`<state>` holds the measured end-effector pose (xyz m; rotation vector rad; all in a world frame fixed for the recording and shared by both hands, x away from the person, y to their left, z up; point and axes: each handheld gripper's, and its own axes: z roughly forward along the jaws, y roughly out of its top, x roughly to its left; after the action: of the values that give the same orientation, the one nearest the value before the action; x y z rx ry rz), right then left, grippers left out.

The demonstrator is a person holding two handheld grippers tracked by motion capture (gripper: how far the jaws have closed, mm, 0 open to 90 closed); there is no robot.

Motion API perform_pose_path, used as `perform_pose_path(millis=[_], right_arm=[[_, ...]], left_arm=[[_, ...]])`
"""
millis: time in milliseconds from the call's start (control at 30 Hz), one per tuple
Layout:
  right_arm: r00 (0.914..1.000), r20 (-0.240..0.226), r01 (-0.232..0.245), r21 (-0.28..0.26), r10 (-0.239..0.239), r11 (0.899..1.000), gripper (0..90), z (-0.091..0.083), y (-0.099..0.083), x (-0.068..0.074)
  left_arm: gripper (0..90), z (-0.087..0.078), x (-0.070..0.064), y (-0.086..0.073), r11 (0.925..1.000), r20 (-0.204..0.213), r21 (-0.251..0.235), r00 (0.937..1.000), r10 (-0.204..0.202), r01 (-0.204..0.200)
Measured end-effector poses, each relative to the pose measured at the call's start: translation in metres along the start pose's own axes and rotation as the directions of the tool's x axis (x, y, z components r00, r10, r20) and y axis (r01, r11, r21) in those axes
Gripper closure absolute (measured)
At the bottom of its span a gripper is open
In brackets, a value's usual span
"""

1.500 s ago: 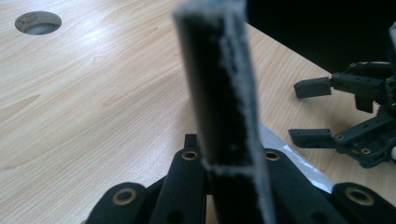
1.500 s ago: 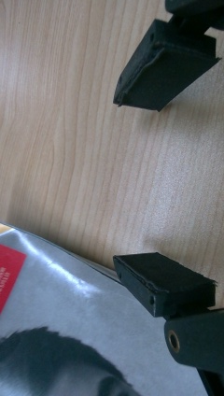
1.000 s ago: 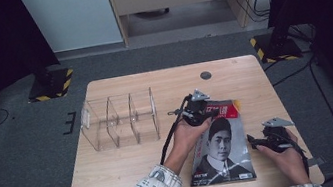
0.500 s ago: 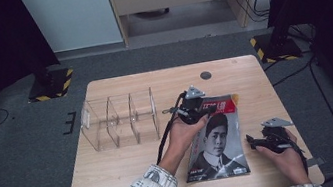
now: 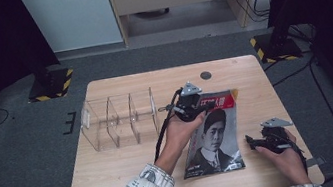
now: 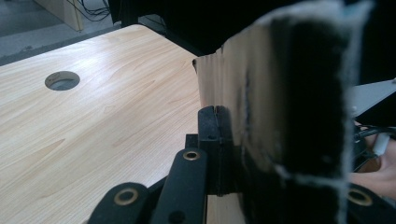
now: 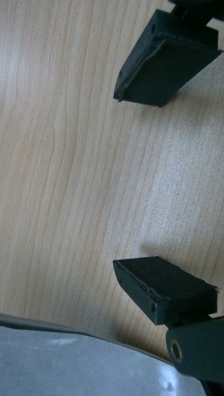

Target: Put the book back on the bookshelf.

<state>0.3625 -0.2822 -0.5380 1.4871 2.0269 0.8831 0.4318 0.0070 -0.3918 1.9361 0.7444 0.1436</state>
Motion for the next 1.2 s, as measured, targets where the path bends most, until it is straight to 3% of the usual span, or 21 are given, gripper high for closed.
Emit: perform_pose_path(millis=[1200], right_arm=[[0.9999, -0.008, 0.01, 0.0, -0.01, 1.0, 15.9, 0.0, 0.0, 0.001]], left_arm=[[86.6, -0.044, -0.005, 0.027, 0.9933, 0.023, -0.115, 0.9997, -0.01, 0.012]])
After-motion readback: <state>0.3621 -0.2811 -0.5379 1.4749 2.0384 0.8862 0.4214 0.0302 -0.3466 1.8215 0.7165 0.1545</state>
